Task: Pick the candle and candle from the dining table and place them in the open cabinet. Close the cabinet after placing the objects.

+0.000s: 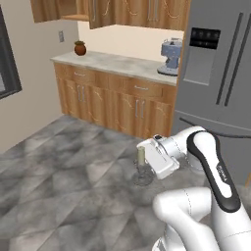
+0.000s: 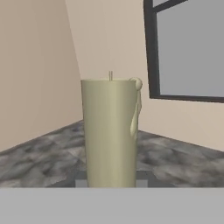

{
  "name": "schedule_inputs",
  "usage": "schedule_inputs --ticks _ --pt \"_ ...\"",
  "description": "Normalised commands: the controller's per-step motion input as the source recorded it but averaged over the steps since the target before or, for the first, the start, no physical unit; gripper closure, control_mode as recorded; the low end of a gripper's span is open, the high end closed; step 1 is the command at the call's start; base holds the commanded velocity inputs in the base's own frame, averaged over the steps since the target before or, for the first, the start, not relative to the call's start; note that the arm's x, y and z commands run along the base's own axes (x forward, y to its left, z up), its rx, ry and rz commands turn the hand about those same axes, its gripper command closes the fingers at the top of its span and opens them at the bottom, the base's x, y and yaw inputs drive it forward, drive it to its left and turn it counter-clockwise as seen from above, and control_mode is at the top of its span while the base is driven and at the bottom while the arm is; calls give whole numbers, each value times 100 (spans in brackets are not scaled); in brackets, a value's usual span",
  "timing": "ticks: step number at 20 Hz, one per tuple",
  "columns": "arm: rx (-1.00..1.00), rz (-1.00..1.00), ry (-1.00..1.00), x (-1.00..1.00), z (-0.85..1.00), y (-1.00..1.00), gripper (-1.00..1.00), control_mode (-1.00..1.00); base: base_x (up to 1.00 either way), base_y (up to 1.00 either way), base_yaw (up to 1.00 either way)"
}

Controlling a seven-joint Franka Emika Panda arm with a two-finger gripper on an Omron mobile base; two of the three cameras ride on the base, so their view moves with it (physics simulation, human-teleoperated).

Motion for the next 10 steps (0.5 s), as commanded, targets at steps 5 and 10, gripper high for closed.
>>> schedule_inputs --ticks 5,10 --pt "0 0 0 0 0 0 100 100 66 26 0" --pt "0 0 0 0 0 0 100 100 66 26 -1"
